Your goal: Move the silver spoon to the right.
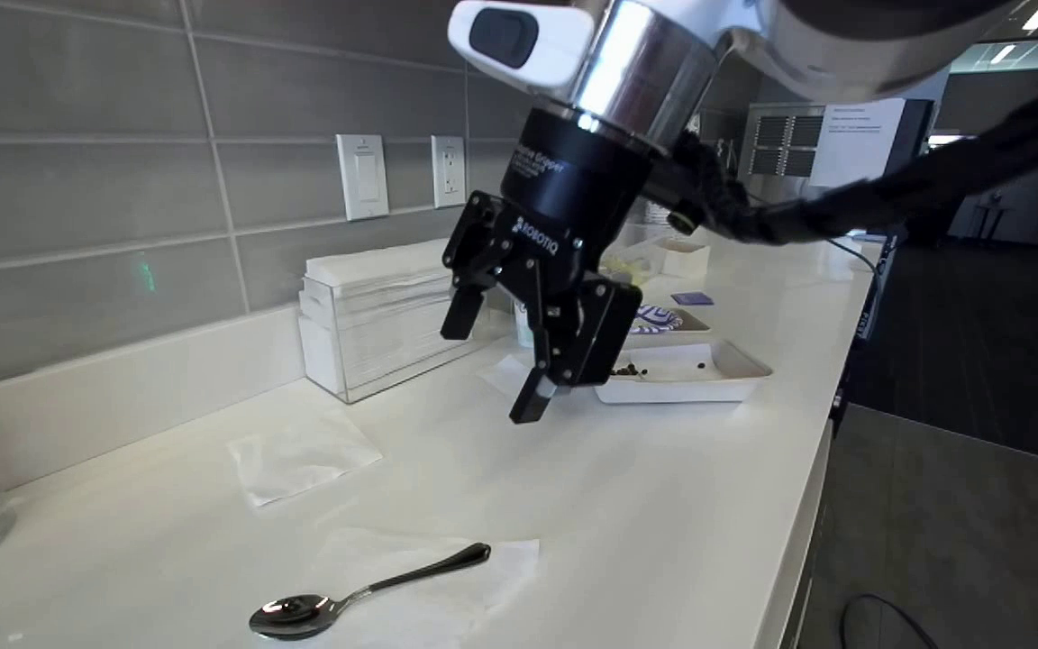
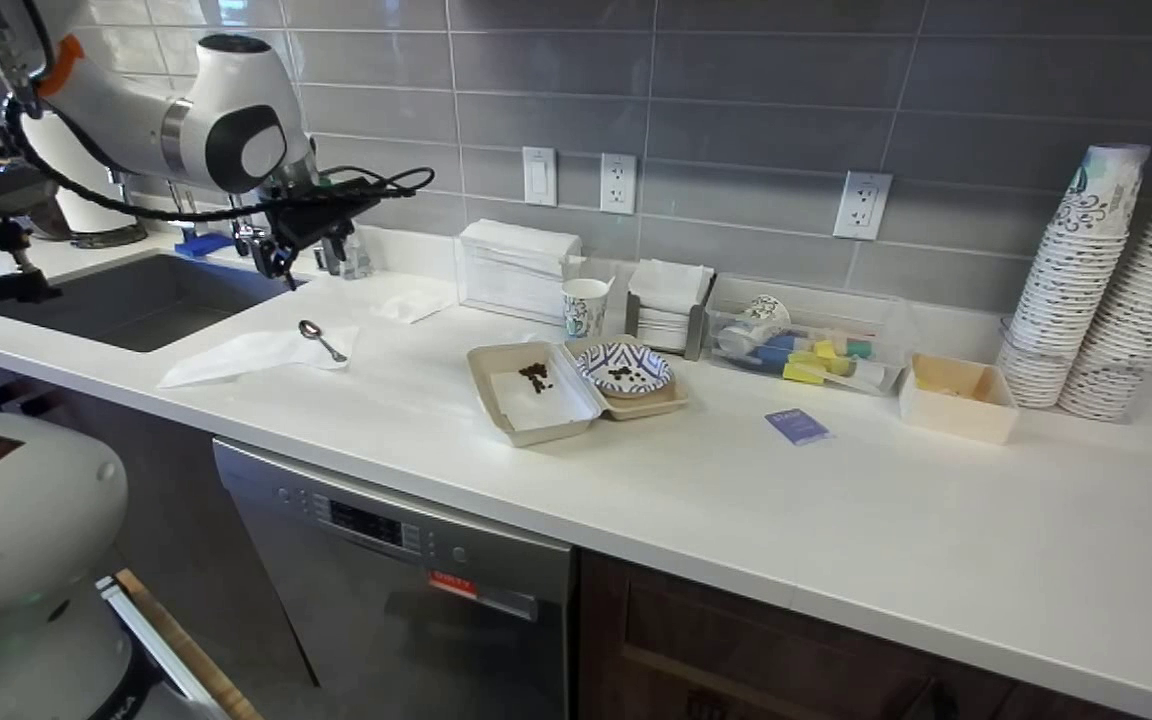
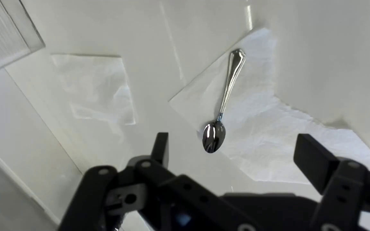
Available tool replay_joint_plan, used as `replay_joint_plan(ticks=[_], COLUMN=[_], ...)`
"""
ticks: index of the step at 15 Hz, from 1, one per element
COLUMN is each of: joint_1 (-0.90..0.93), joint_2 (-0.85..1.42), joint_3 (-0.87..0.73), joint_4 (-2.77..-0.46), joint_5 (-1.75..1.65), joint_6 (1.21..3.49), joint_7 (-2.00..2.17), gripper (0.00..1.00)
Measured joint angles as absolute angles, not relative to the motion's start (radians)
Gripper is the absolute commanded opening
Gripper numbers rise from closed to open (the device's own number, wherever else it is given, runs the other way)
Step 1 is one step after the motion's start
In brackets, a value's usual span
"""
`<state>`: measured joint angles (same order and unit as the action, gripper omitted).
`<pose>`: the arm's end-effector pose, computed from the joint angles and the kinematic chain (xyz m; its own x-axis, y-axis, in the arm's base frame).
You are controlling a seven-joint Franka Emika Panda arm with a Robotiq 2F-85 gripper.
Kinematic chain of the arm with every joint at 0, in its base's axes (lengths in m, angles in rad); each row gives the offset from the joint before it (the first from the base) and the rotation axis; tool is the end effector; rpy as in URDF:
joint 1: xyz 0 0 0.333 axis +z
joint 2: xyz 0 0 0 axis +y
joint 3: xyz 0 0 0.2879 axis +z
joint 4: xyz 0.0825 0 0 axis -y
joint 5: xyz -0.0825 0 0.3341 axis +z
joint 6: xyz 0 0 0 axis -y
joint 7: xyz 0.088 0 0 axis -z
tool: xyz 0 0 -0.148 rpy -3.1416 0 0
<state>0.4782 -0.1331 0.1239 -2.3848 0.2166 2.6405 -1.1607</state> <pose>0.4066 0.2781 0.3789 -0.0641 0.9567 0.2839 0.9613 -0.0172 0.2749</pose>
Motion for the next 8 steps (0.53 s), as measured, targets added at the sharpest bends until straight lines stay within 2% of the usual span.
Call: replay_joint_plan(ticks=[4, 8], joint_1=[0.579, 0.497], joint_2=[-0.027, 0.048], joint_3=[0.089, 0.180], joint_4=[-2.345, -2.301], joint_5=[0.484, 0.653], joint_6=[2.686, 2.662], joint_7=[-1.464, -1.672], gripper=[1.00, 1.00])
